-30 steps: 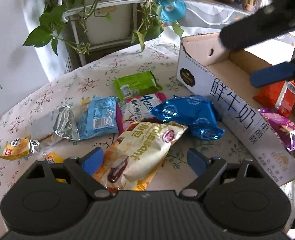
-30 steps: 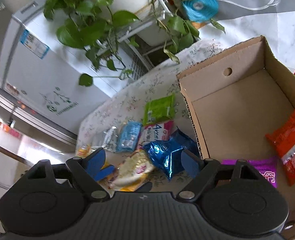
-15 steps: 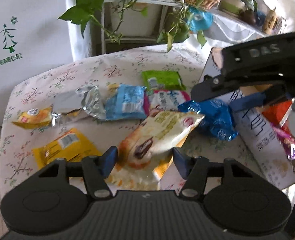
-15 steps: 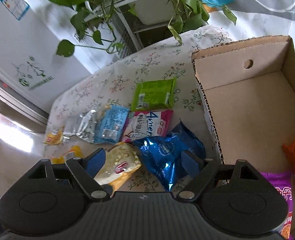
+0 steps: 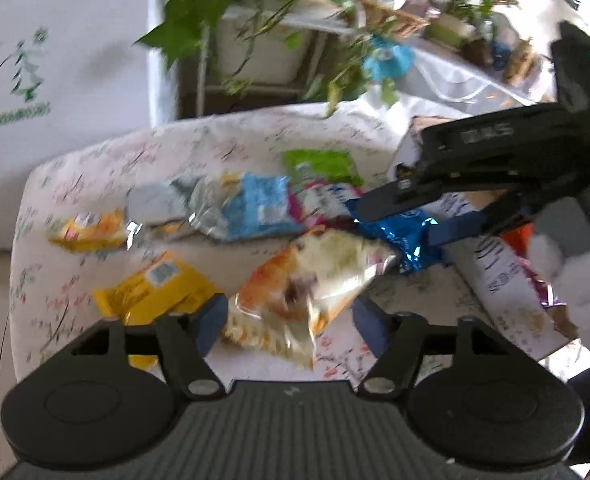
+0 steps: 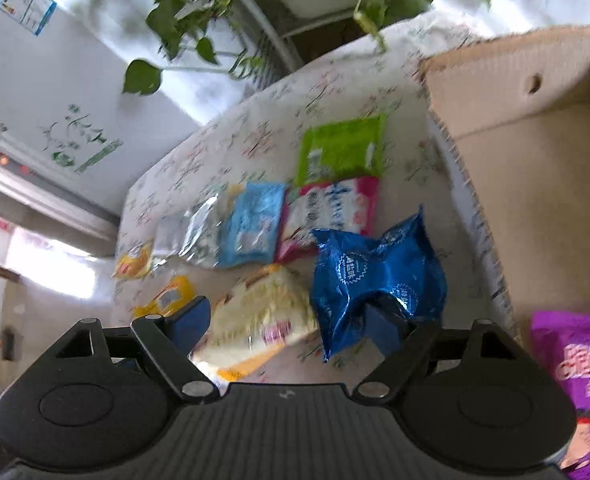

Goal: Organize snacks
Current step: 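Grasp the blue foil bag with the right tool while the left tool grasps the croissant bag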

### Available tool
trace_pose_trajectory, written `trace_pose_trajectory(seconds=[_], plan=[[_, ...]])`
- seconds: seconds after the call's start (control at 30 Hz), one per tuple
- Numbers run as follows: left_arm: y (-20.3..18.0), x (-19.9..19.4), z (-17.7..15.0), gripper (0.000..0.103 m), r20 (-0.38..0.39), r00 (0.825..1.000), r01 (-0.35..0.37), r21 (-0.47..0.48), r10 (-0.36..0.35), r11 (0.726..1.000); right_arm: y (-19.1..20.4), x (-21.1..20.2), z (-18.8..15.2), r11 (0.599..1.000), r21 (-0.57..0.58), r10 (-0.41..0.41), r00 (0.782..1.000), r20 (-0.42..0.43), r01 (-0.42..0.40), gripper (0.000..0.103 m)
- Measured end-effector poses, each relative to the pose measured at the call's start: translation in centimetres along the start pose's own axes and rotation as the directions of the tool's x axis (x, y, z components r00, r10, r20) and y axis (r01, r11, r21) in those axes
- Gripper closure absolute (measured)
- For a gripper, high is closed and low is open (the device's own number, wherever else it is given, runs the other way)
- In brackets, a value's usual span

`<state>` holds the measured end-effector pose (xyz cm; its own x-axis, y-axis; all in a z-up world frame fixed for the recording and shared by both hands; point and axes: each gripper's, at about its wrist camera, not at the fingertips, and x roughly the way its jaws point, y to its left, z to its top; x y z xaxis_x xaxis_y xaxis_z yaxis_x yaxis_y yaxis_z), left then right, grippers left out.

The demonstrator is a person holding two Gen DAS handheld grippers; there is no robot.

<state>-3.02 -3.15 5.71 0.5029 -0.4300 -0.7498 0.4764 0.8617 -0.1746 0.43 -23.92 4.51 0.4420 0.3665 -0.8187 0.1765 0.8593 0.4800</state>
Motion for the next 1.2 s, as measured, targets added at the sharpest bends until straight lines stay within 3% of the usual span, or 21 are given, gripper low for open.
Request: trace_pose_trajectory(seconds=[0.2, 0.4, 0.57, 0.77, 1.0, 1.13, 1.2], plan=[[-1.5, 1.5, 1.3, 0.024, -0.010, 0.997, 0.077, 0.076, -0.076, 0.994, -0.4, -0.5, 0.5, 0.998, 0.054, -0.045, 0.999, 0.017, 0.044, 0.015], [-2.8, 3.9, 1.6, 0.022, -0.016, 1.000, 0.016, 0.154, -0.014, 0.988, -0.7, -1.1, 1.1, 0.997, 0.058, -0.060, 0.996, 0.065, 0.057, 0.012], [-2.2, 5.0, 1.8, 0.026, 0.005, 1.000, -0.007, 0.099, 0.007, 0.995, -0.8, 0.5, 1.0, 0.987, 0.041, -0.157, 0.985, 0.066, 0.154, 0.012], [-1.8, 4.2, 1.6, 0.036, 0.006, 1.000, -0.015, 0.075, 0.015, 0.997, -0.5, 2.0, 0.6, 0.987, 0.020, -0.161, 0.987, 0.027, 0.161, 0.016], [-0.4, 3.3, 1.4, 0.038, -0.008, 1.000, 0.008, 0.054, -0.008, 0.999, -0.2, 2.8, 0.3, 0.982, 0.010, -0.189, 0.982, 0.025, 0.189, 0.019], [-0.6, 3.6, 1.4, 0.032, -0.006, 1.000, 0.010, 0.069, -0.010, 0.998, 0.3, 3.5, 0.1, 0.975, -0.014, -0.221, 0.975, 0.020, 0.221, 0.017], [-1.0, 4.1, 1.5, 0.022, -0.014, 1.000, -0.001, 0.077, 0.002, 0.997, 0.4, 3.9, -0.1, 0.973, -0.014, -0.228, 0.973, 0.015, 0.228, 0.016]])
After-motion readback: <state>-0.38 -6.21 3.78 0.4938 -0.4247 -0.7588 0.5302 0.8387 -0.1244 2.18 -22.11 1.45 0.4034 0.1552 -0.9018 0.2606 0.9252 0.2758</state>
